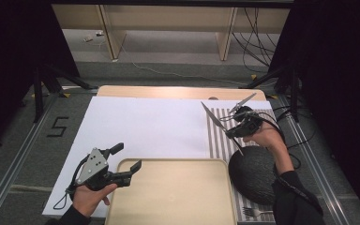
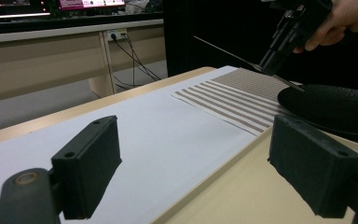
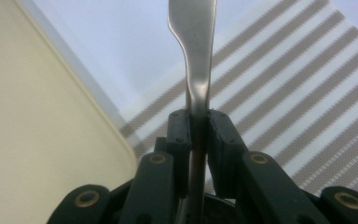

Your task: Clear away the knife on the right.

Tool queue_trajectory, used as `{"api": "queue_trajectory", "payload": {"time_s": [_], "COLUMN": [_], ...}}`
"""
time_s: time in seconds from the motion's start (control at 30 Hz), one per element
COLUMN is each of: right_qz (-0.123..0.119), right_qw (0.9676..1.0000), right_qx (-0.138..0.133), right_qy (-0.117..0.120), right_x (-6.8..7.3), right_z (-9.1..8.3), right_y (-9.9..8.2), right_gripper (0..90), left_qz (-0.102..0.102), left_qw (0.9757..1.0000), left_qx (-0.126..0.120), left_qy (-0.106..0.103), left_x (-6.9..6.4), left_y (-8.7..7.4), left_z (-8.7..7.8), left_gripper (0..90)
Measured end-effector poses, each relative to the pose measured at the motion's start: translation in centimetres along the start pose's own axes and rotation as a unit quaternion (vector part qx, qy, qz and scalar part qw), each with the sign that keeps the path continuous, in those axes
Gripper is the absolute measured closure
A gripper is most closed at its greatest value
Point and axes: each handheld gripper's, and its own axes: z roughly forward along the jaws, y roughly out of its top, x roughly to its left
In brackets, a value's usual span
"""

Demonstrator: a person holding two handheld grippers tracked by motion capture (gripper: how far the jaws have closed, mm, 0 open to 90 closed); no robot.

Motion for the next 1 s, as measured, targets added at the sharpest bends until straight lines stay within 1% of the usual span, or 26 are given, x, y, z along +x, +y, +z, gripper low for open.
{"api": "queue_trajectory", "payload": {"time_s": [0.1,0.27,0.3,0.37,0.5,0.57,0.7,0.8,0.9,1.0], "right_qz": [-0.006,0.000,-0.002,-0.009,-0.009,-0.009,-0.011,-0.013,-0.015,-0.018], "right_qw": [0.9999,0.9989,0.9986,0.9985,0.9980,0.9980,0.9978,0.9978,0.9975,0.9972], "right_qx": [-0.008,-0.037,-0.042,-0.040,-0.043,-0.043,-0.043,-0.039,-0.036,-0.037], "right_qy": [0.010,0.029,0.032,0.037,0.045,0.044,0.051,0.052,0.059,0.063], "right_x": [1.0,2.4,2.7,3.1,3.9,4.2,5.3,6.1,6.9,7.6], "right_z": [-0.1,-0.6,-0.6,-0.6,-0.6,-0.5,-0.5,-0.2,0.2,0.4], "right_y": [0.2,0.0,0.0,-0.1,-0.2,-0.3,-0.6,-0.6,-0.7,-0.7], "right_gripper": [80.6,80.6,80.6,80.6,80.7,80.7,80.6,80.6,80.7,80.6], "left_qz": [-0.001,0.001,0.000,0.001,0.002,0.001,0.001,0.000,0.000,0.000], "left_qw": [1.0000,1.0000,1.0000,1.0000,1.0000,1.0000,1.0000,0.9999,0.9999,0.9999], "left_qx": [-0.001,-0.001,-0.001,-0.002,-0.004,-0.005,-0.008,-0.011,-0.010,-0.010], "left_qy": [0.001,0.002,0.002,0.002,0.003,0.004,0.005,0.007,0.008,0.007], "left_x": [0.0,0.0,0.0,0.0,0.0,0.0,0.1,0.1,0.2,0.2], "left_y": [0.0,0.0,0.0,0.1,0.1,0.1,0.2,0.2,0.2,0.2], "left_z": [-0.1,-0.1,-0.1,-0.1,-0.1,-0.1,-0.2,-0.3,-0.3,-0.3], "left_gripper": [16.1,16.1,16.1,16.1,16.1,16.1,16.1,16.1,16.1,16.1]}}
